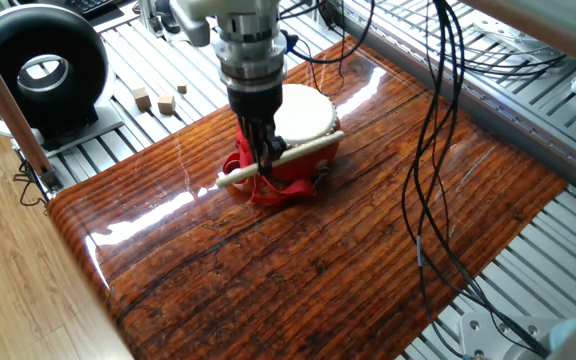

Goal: Play the drum

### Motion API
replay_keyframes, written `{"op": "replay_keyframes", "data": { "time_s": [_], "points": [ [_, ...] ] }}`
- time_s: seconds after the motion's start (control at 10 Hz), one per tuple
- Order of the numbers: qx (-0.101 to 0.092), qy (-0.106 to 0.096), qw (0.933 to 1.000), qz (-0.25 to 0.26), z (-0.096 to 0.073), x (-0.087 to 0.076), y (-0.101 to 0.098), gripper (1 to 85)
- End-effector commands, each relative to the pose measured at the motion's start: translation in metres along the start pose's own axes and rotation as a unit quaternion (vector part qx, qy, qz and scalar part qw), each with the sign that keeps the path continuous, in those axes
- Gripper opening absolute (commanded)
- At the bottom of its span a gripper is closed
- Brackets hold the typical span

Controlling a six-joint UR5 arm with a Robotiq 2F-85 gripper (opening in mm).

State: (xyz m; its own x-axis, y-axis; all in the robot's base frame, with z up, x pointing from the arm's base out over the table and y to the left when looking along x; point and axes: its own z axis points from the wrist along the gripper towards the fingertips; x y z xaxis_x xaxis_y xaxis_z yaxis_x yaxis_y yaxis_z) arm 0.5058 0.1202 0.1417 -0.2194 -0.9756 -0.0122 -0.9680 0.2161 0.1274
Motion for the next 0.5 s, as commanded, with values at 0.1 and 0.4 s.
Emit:
{"op": "replay_keyframes", "data": {
  "time_s": [0.1, 0.4],
  "points": [
    [-0.012, -0.004, 0.9998, 0.013, -0.007, -0.002, 0.006, 1.0],
    [0.033, -0.058, 0.9810, 0.182, -0.010, -0.026, -0.022, 1.0]
  ]
}}
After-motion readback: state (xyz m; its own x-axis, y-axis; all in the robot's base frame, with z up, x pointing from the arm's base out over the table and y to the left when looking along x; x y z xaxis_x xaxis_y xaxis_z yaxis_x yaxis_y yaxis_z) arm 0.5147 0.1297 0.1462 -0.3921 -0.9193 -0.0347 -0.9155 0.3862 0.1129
